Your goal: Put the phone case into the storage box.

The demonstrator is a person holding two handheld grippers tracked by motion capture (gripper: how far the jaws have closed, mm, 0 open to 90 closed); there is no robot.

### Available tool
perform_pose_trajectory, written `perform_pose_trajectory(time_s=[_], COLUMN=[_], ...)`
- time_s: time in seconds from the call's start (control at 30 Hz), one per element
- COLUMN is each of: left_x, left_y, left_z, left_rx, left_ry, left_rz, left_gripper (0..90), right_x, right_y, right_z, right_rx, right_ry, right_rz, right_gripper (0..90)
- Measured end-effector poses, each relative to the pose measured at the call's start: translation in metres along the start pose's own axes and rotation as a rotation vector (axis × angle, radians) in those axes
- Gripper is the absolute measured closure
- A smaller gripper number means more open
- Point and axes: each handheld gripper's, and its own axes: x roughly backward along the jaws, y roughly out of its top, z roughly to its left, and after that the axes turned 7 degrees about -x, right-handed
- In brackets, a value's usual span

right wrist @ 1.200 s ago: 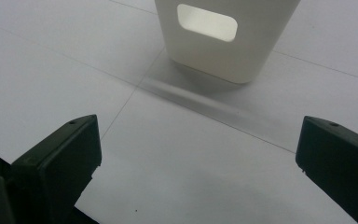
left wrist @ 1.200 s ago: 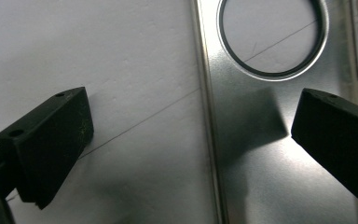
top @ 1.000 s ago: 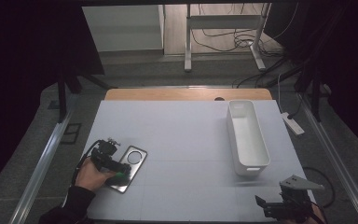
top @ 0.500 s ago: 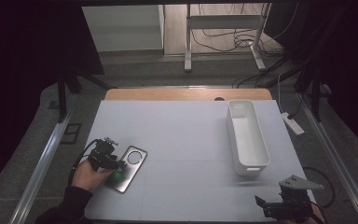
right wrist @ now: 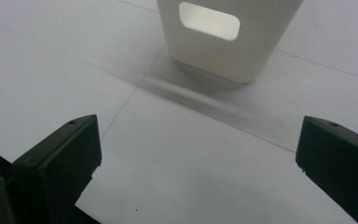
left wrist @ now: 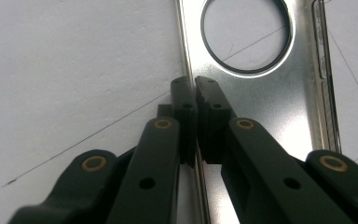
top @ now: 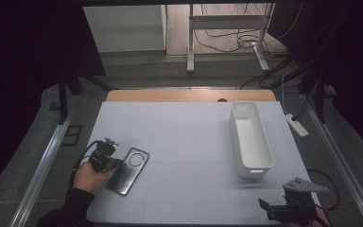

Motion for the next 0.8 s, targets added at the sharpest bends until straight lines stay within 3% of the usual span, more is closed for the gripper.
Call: perform_pose_trajectory(time_s=[0.57,0.8], left_x=[0.0,0.012], left_y=[-0.004,-0.003], left_z=[-0.005,-0.015], left_rx=[0.004,-0.015], left_ry=[0.008,0.033], left_rz=[-0.05,-0.158], left_gripper=[89.0,89.0], right_x=[0.0,0.0], right_y=[0.0,0.0], right_z=[0.0,0.0], right_rx=[-0.005,-0.003], right_ry=[0.002,0.002], right_rz=[-0.003,-0.002], right_gripper=[0.8,0.8])
